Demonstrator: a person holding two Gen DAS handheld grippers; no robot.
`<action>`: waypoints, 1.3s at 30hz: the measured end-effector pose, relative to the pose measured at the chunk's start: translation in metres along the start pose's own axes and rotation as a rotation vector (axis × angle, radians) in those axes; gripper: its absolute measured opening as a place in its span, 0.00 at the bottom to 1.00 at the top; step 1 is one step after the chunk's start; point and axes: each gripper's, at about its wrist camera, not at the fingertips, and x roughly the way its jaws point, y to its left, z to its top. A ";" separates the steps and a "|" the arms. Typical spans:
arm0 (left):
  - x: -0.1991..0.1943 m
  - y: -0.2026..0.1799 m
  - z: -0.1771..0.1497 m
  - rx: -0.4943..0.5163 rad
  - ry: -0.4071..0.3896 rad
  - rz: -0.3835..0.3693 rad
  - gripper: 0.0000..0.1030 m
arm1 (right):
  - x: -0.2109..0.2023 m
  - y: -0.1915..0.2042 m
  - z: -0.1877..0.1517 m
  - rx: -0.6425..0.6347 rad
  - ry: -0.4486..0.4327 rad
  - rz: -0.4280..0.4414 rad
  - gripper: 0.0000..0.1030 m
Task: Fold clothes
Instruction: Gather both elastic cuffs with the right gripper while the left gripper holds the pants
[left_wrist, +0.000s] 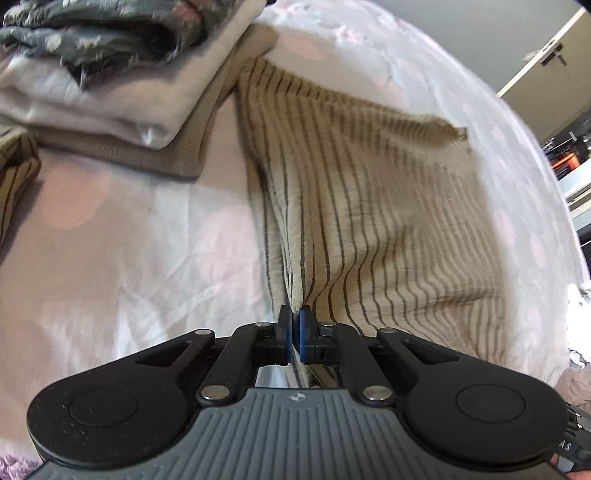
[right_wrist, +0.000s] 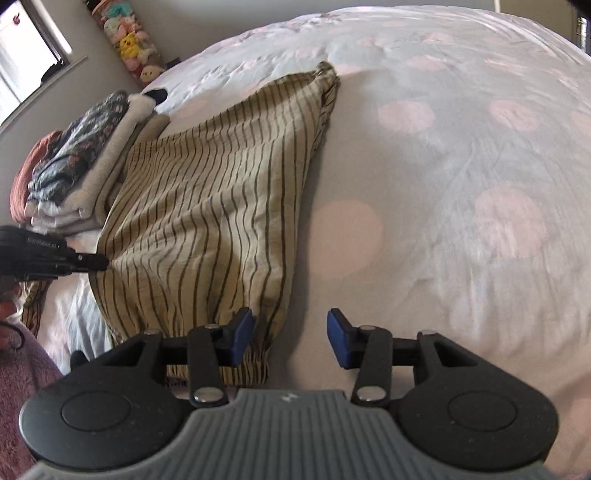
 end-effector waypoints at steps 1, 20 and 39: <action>0.006 0.001 0.001 -0.004 0.026 0.019 0.03 | 0.004 0.002 0.000 -0.012 0.017 0.000 0.48; -0.057 -0.103 -0.069 0.608 -0.131 0.076 0.17 | -0.029 0.072 -0.022 -0.475 -0.101 0.065 0.42; 0.006 -0.170 -0.174 1.344 -0.045 0.312 0.25 | -0.007 0.092 -0.073 -1.323 -0.035 -0.076 0.67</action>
